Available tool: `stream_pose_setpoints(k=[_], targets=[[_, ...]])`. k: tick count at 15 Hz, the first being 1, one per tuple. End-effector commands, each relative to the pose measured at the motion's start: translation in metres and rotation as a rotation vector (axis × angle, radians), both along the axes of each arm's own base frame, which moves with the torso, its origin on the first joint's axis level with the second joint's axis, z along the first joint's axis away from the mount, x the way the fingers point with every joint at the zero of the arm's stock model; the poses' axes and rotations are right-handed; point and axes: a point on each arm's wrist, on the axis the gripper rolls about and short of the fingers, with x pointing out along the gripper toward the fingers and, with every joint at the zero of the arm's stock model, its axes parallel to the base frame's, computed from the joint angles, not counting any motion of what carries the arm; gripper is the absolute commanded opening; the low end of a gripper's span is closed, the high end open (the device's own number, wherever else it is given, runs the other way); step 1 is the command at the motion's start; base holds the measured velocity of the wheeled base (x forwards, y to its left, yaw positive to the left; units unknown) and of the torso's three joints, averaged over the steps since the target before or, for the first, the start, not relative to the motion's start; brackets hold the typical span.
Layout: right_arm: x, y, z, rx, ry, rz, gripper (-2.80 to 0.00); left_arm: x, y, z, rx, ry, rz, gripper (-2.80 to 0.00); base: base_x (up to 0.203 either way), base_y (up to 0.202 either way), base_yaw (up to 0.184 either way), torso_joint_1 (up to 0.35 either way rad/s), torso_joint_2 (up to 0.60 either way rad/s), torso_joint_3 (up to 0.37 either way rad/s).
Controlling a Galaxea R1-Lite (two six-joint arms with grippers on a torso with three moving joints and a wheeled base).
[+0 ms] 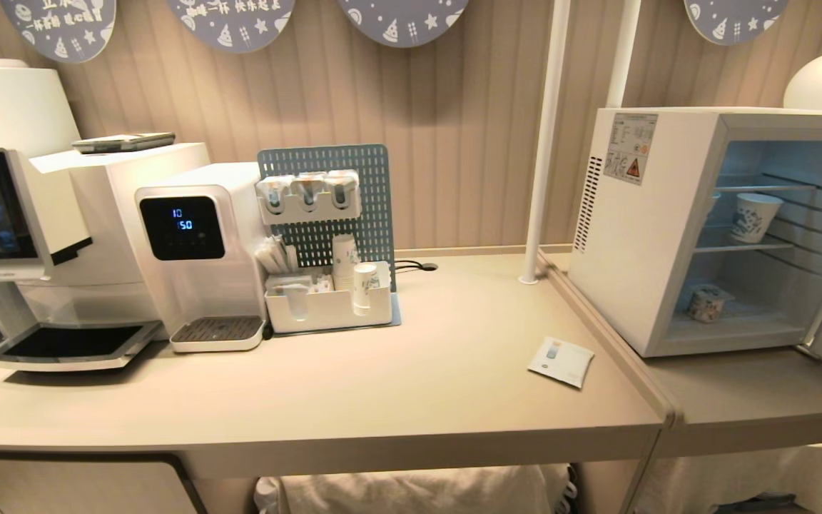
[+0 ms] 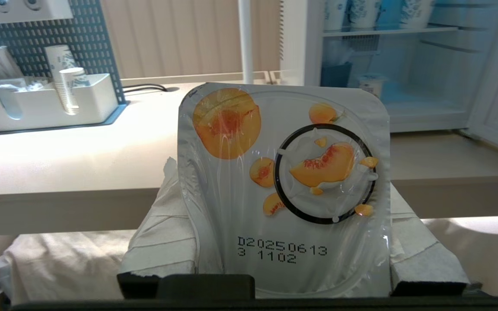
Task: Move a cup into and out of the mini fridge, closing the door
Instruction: Place the yoghurt on the table
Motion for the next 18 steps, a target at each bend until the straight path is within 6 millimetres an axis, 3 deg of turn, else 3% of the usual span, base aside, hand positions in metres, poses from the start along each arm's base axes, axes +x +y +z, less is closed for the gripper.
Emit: stream_pose_setpoints(k=[1,5,7,10,12,14,16,18], targets=[[0.003,0.0,-0.01,-0.002,0.041,0.002,-2.8,0.004,0.0,-0.011,-0.003,0.038,0.0,-2.8,0.0,0.193,0.0,0.004,0.0,0.01],[0.016,0.0,-0.006,-0.054,0.197,0.013,-2.8,0.004,0.0,-0.011,-0.004,0.039,0.0,-2.8,0.0,0.103,0.001,0.001,0.0,0.001],[0.029,0.001,0.026,0.0,0.182,0.051,-2.8,0.004,0.0,-0.011,-0.004,0.038,0.001,-2.8,0.0,0.0,0.0,0.0,0.0,0.0],[0.077,0.002,0.068,0.088,0.248,0.068,-2.8,0.004,0.0,-0.011,-0.005,0.039,0.001,-2.8,0.0,0.0,0.0,0.0,0.0,0.0],[0.127,0.003,0.071,0.089,0.324,0.069,-2.8,0.004,0.0,-0.011,-0.005,0.039,0.001,-2.8,0.0,0.0,0.0,0.0,0.0,0.0],[0.184,0.005,0.051,0.079,0.418,0.061,-2.8,0.004,0.0,-0.011,-0.006,0.039,0.0,-2.8,0.0,0.0,0.0,0.0,0.0,0.0],[0.233,0.01,0.012,0.068,0.505,0.067,-2.8,0.004,0.0,-0.011,-0.008,0.039,-0.002,-2.8,0.0,0.0,0.0,0.0,0.0,0.0],[0.262,0.019,-0.04,0.05,0.62,0.089,-2.8,0.004,0.0,-0.011,-0.008,0.039,-0.002,-2.8,0.0,0.0,0.0,0.0,0.0,0.0]])
